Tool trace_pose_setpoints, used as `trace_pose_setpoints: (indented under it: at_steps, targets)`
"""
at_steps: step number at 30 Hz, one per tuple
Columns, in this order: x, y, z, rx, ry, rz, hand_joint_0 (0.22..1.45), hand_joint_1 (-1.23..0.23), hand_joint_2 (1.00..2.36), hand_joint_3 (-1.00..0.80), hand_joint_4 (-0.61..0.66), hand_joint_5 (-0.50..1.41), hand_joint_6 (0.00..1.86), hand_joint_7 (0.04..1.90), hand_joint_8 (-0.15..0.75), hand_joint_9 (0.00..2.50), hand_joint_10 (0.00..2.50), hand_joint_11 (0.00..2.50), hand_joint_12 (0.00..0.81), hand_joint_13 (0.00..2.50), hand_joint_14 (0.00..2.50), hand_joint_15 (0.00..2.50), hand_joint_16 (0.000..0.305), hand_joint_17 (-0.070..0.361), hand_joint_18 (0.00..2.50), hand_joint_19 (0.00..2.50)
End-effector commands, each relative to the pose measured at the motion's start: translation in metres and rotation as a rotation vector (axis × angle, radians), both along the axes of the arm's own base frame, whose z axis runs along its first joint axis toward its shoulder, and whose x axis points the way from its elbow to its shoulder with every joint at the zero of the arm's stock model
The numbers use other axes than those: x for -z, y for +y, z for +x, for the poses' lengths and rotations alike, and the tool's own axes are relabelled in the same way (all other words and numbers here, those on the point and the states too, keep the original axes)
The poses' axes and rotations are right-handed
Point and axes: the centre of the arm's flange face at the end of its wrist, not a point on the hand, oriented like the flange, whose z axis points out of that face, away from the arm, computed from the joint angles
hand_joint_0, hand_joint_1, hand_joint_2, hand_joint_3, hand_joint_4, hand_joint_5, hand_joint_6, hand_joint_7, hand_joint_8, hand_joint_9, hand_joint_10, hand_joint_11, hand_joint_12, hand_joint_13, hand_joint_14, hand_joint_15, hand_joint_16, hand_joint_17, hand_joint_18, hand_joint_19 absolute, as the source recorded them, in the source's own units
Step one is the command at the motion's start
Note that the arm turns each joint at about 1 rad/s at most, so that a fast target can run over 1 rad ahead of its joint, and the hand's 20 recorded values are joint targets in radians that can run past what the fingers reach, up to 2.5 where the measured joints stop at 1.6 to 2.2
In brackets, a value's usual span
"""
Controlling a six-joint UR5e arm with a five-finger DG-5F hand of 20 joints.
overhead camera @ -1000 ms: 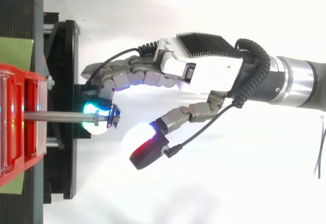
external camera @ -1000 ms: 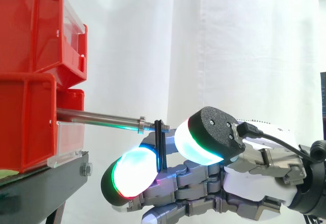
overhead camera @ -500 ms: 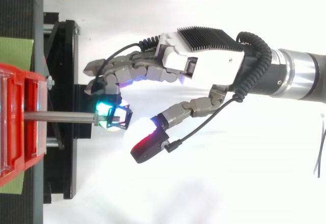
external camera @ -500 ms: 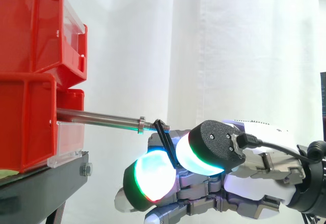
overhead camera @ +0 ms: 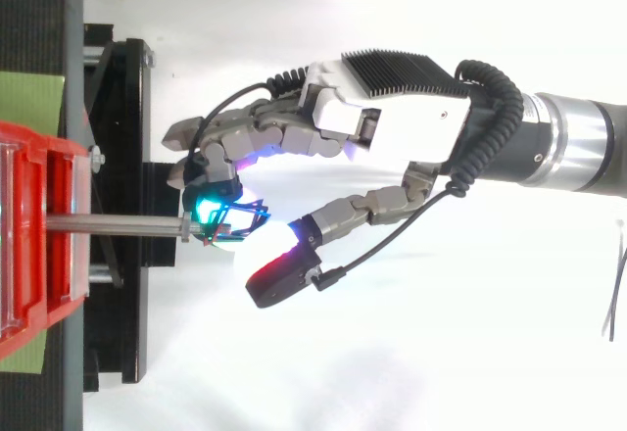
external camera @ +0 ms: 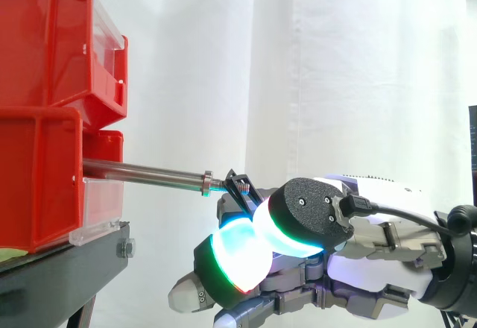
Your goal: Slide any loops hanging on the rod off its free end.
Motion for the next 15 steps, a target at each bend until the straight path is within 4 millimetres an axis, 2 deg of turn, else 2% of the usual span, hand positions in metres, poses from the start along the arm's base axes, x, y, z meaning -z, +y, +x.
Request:
trace_pose_setpoints:
  at_steps: [1,4,7,12,15]
  targets:
    - [-0.0011,-0.0002,0.0005,0.000,-0.003,0.000,0.61,-0.60,1.01,-0.32,0.20,-0.12,0.63,1.36,0.285,0.68,0.00,0.11,0.321,0.46,0.00,0.00,0.046,0.104,0.56,0.40]
    - [-0.0002,-0.0002,0.0000,0.000,0.000,0.000,0.57,-0.58,1.00,-0.45,0.21,-0.11,0.57,1.40,0.287,0.67,0.01,0.10,0.325,0.46,0.00,0.00,0.047,0.106,0.55,0.39]
    - [-0.0004,-0.0002,0.0001,0.000,-0.002,0.000,0.55,-0.54,1.00,-0.49,0.22,-0.11,0.55,1.43,0.288,0.65,0.00,0.09,0.331,0.45,0.00,0.00,0.048,0.108,0.55,0.40]
    - [-0.0013,-0.0001,0.0006,0.000,-0.005,0.000,0.57,-0.49,1.00,-0.48,0.22,-0.10,0.54,1.44,0.287,0.66,0.01,0.10,0.329,0.45,0.00,0.00,0.048,0.108,0.54,0.42]
    - [-0.0013,-0.0001,0.0006,0.000,-0.005,0.000,0.61,-0.42,1.01,-0.43,0.20,-0.10,0.56,1.43,0.291,0.69,0.01,0.10,0.322,0.46,0.00,0.00,0.047,0.105,0.54,0.42]
